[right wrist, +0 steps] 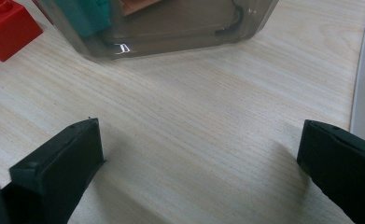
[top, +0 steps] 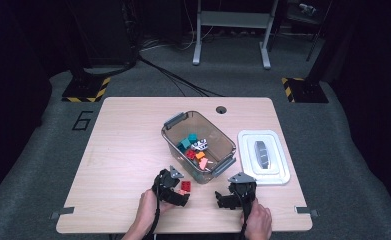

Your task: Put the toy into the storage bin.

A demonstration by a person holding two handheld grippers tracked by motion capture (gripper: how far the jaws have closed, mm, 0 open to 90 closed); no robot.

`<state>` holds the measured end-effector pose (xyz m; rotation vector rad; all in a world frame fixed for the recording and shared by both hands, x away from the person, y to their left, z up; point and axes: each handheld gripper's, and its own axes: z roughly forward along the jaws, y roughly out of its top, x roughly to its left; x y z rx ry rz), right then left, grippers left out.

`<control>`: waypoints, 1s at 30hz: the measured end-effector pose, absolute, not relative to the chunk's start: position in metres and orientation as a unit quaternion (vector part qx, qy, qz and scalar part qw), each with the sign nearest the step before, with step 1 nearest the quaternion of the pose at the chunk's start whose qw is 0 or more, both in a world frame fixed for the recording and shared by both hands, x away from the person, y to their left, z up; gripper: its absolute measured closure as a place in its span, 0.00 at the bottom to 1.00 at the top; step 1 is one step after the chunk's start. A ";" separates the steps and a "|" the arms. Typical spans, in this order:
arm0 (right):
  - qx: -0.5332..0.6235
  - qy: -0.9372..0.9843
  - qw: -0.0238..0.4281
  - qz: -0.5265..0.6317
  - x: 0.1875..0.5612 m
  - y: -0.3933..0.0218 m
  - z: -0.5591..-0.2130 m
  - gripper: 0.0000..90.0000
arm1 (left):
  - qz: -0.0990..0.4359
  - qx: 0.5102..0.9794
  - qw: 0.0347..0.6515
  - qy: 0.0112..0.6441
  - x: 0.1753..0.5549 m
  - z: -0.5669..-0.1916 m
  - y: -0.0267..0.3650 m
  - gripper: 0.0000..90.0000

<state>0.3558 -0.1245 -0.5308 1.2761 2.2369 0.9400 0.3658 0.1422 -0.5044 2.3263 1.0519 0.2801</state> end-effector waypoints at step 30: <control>0.458 0.799 0.198 0.336 0.356 -0.124 -0.531 0.00 | 0.110 0.858 0.290 0.408 0.375 -0.483 0.196 0.66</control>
